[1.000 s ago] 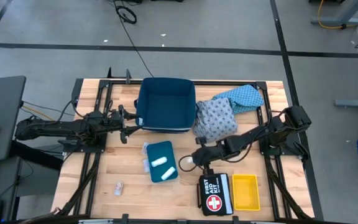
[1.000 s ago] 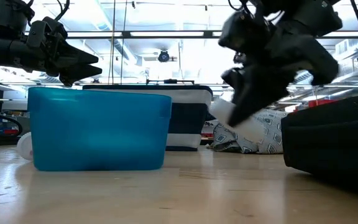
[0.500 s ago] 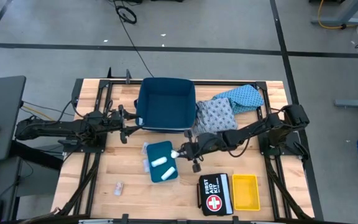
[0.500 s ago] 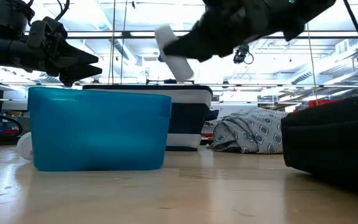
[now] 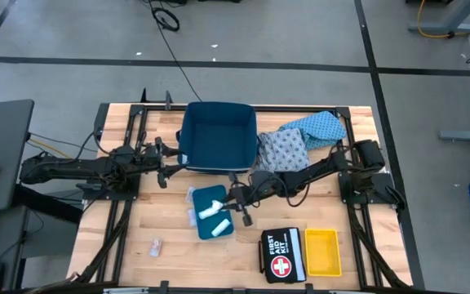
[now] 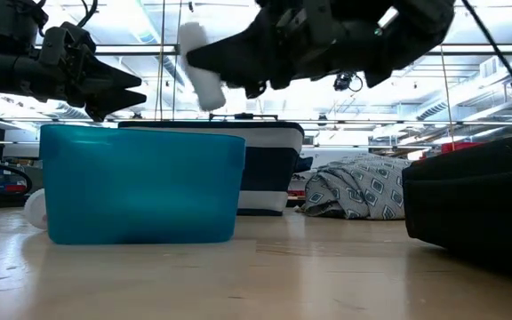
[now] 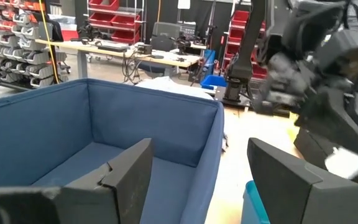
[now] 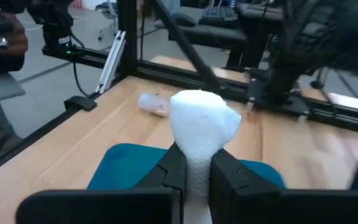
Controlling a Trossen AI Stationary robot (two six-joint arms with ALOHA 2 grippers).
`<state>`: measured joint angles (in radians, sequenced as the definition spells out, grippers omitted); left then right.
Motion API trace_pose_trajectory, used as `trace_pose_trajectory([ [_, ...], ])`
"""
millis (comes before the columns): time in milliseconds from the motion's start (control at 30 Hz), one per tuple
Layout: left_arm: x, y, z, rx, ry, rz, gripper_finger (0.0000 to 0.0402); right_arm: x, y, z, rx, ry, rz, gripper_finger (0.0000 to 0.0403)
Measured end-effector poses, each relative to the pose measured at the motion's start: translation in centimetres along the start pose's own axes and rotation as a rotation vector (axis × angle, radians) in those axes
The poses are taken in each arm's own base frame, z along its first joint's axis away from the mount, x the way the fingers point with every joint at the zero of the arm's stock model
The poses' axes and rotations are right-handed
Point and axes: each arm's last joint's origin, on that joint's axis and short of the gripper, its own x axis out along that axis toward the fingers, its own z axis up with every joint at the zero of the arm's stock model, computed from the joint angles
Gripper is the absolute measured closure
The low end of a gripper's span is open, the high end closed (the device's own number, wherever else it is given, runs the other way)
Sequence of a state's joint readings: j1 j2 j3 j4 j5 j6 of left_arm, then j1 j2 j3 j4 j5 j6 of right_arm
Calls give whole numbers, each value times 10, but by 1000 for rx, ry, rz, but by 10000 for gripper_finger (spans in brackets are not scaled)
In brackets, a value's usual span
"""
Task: Pick & place medical supplies in basket/bin
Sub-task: Put the white gauze in the blue bin
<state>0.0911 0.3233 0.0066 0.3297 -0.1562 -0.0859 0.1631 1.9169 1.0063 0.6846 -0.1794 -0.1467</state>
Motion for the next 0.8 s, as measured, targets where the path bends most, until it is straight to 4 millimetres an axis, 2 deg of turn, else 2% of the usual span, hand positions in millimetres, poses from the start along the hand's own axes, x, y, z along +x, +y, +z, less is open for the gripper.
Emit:
trace_pose_trajectory([
  [233, 0, 0, 0, 5, -2, 0, 149, 22, -2, -11, 21, 110, 26, 369],
  [400, 0, 0, 0, 6, -2, 0, 149, 23, -3, -12, 28, 160, 11, 366],
  [600, 0, 0, 0, 6, -2, 0, 149, 23, -4, -14, 32, 190, -48, 307],
  [800, 0, 0, 0, 5, -2, 0, 149, 23, -3, -14, 22, 191, -41, 290],
])
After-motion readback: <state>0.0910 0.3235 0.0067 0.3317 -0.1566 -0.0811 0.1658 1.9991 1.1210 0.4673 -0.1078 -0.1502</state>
